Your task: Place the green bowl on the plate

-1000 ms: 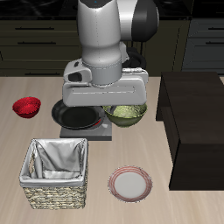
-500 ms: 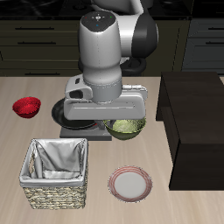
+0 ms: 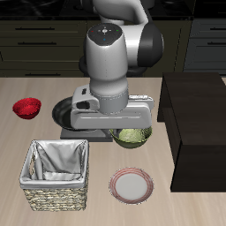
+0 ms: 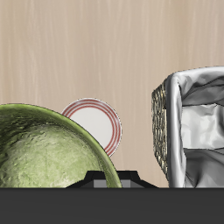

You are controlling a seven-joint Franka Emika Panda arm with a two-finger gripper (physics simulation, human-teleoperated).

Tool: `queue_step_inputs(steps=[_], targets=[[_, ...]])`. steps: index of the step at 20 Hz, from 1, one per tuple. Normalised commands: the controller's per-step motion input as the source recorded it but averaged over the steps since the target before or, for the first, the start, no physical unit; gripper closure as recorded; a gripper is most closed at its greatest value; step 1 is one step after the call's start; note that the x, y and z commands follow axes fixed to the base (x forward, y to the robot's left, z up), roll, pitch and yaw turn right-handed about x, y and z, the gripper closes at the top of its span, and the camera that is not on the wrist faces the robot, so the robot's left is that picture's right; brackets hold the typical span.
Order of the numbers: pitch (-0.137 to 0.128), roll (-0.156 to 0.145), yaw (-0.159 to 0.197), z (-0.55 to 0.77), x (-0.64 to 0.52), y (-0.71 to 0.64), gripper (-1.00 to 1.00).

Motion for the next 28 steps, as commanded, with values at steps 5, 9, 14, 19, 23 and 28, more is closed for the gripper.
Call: queue_step_inputs(steps=[5,9,14,19,23,28], targets=[[0.020,0.020,0.007,-0.19,0.13,0.24,1.00],[0.018,-0.022,0.013,-0.18,0.01,0.10,1.00],[0.024,-0.021,0.014,-0.20,0.00,0.06,1.00],[0.033,-0.014,0.009,-0.25,0.00,0.02,1.00],[0.017,0.002,0.026,-0.23,0.03,0.08,1.00],[0.030,-0.019,-0.001,-0.23,0.03,-0.07,1.00]])
